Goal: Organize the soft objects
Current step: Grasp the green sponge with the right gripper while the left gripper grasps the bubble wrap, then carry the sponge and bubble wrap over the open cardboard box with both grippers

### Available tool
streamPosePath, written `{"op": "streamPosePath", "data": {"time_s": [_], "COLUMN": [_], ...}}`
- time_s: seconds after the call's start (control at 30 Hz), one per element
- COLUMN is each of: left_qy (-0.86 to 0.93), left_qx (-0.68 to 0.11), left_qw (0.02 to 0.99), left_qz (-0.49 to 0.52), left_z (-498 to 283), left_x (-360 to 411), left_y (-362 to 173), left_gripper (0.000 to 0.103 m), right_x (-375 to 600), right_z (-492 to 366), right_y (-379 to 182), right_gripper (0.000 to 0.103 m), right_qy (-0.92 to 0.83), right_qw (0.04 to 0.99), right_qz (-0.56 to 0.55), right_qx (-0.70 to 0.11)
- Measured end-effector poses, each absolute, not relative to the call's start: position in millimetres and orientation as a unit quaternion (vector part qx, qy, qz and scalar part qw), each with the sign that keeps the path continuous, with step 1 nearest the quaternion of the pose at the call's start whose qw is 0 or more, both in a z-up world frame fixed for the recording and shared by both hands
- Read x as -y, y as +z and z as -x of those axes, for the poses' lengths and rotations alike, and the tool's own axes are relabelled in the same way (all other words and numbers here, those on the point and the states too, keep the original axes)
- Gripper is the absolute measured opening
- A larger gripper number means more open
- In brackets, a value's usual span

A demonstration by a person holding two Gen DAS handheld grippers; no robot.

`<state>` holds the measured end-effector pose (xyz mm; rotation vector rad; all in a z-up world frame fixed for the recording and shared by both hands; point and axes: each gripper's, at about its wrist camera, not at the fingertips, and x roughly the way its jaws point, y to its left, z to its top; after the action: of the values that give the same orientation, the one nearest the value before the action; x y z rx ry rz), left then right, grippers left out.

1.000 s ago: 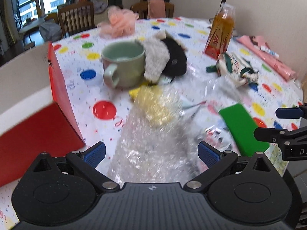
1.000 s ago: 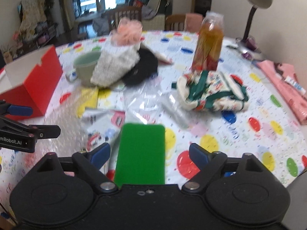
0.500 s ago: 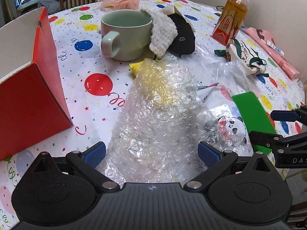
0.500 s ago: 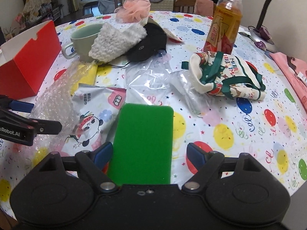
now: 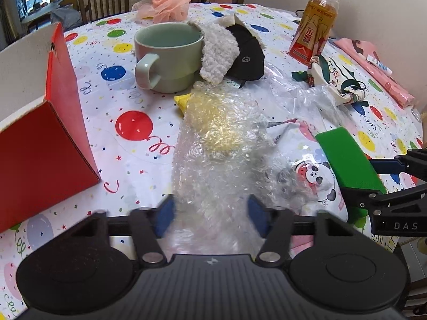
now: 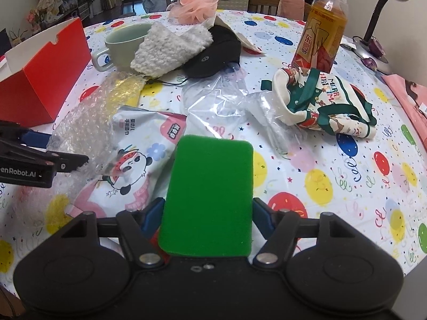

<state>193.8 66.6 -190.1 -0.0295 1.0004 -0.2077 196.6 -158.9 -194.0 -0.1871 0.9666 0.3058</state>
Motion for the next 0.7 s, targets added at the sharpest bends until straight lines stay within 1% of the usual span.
{"op": "streamPosePath", "data": {"time_s": [0.07,0.23,0.43,0.7], "left_qy": [-0.099,-0.096,-0.090,-0.078], "left_qx": [-0.477,-0.468,-0.453,-0.435], "left_qw": [0.873,0.878,0.886,0.896], "left_qz": [0.012,0.016,0.025,0.051], "left_z": [-193.3,-190.0,-182.3,-166.4], "left_x": [-65.4,-66.2,-69.1,-76.9], "left_y": [-187.6,-181.1,-163.8,-130.4], "left_gripper": [0.035,0.024,0.024,0.024], "right_x": [160.1,165.8,179.4,181.2], "right_z": [-195.7,-193.7,-188.1,-173.0], "right_y": [-192.3,-186.2,-169.5,-126.4], "right_gripper": [0.068,0.066,0.064,0.064], "right_qy": [0.145,0.138,0.130,0.162], "right_qw": [0.871,0.877,0.886,0.896], "right_qz": [0.086,0.081,0.063,0.064], "right_qx": [-0.461,-0.453,-0.441,-0.409]}}
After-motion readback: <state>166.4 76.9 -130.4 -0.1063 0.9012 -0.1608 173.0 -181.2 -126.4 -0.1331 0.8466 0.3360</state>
